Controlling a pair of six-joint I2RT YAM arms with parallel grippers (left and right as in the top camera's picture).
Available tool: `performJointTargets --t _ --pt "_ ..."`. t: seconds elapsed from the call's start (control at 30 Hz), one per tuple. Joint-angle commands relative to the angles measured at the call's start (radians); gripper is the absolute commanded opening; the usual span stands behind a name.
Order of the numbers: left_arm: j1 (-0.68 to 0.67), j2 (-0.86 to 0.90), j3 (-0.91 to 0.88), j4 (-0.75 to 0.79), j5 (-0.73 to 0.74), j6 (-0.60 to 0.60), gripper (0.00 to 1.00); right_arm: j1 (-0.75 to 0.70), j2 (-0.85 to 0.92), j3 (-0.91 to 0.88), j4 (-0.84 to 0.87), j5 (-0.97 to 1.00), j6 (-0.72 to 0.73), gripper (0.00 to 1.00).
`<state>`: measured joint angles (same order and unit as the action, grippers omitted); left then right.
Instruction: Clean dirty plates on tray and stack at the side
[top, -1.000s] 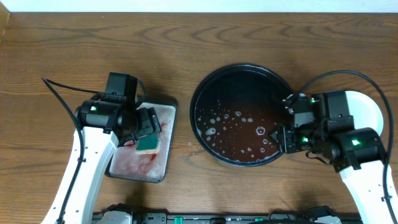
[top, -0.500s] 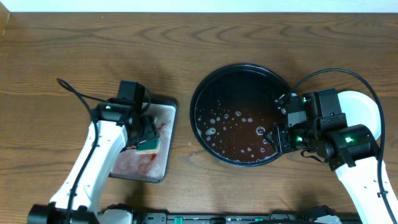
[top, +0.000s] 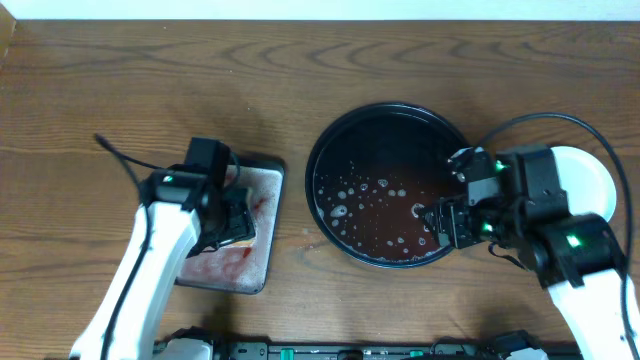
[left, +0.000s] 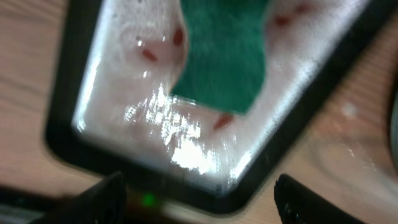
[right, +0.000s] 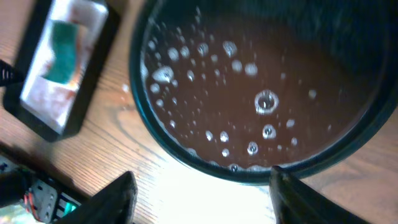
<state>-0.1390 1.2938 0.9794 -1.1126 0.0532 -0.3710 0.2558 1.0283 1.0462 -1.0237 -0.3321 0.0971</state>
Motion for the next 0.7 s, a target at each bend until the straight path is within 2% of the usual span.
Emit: performJointTargets --t 0.0,0.03,0.13,0.23,0.3,0.5,0.67 --pt "0.003 -0.212 0.116 -0.087 0.013 0.072 0.77 0.008 -0.137 0.089 0.043 -0.006 -0.009 0.99" --pt "0.003 -0.272 0.126 -0.101 0.013 0.072 0.78 0.008 -0.167 0.095 0.058 -0.007 -0.008 0.99" --pt "0.003 -0.473 0.128 -0.113 0.01 0.072 0.89 0.008 -0.275 0.097 0.108 -0.043 0.049 0.99" --pt "0.003 -0.674 0.128 -0.113 0.008 0.064 0.91 0.008 -0.348 0.097 0.103 -0.042 0.052 0.99" --pt "0.003 -0.748 0.128 -0.111 0.007 0.041 0.91 0.008 -0.366 0.097 0.101 -0.042 0.051 0.99" --pt "0.003 -0.894 0.128 -0.119 0.007 0.041 0.91 0.008 -0.372 0.097 0.081 -0.042 0.052 0.99" --pt "0.003 -0.917 0.128 -0.122 0.007 0.041 0.91 -0.027 -0.406 0.066 0.054 -0.04 0.051 0.99"
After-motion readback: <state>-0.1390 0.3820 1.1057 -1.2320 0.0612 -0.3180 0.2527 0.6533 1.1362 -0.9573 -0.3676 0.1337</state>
